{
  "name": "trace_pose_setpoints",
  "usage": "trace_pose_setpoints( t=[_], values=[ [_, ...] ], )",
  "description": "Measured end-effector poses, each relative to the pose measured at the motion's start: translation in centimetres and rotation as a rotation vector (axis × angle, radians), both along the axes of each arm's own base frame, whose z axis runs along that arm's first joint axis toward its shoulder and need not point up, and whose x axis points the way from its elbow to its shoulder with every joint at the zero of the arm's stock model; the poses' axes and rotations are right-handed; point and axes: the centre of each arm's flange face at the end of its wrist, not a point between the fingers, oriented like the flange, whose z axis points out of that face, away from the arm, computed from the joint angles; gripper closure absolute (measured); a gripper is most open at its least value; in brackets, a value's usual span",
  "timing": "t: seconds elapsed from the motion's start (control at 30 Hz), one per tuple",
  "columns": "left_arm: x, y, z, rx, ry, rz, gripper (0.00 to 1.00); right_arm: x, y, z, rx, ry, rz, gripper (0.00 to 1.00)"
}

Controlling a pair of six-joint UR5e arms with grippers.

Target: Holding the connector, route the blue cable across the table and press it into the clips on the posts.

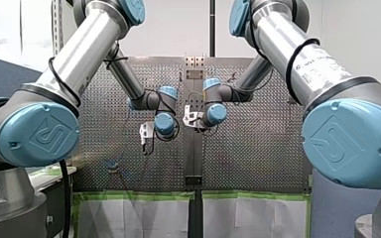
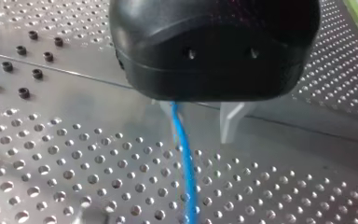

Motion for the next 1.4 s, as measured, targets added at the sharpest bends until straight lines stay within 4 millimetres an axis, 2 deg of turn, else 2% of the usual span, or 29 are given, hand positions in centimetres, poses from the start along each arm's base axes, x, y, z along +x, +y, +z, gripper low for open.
trace_pose_setpoints(
  t=[0.27,0.5,0.73,1.0,1.4],
  values=[
    [-0.3,-0.6,0.3,-0.017,-0.005,-0.020,1.00,0.0,0.0,0.2,-0.003,0.003,0.002,1.00],
    [-1.0,-0.2,2.5,-0.039,0.002,0.020,1.00,-0.3,0.2,1.4,0.006,0.011,0.001,1.00],
    [-2.1,0.0,5.2,-0.038,0.006,0.022,1.00,-1.0,0.9,4.9,0.016,0.002,-0.004,1.00],
    [-4.2,0.3,7.0,-0.042,-0.006,0.009,1.00,-2.0,1.9,9.1,0.017,0.001,-0.006,1.00],
    [-6.2,0.2,12.0,-0.047,-0.055,-0.011,1.00,-3.6,4.1,14.3,0.013,0.015,0.012,1.00]
  ],
)
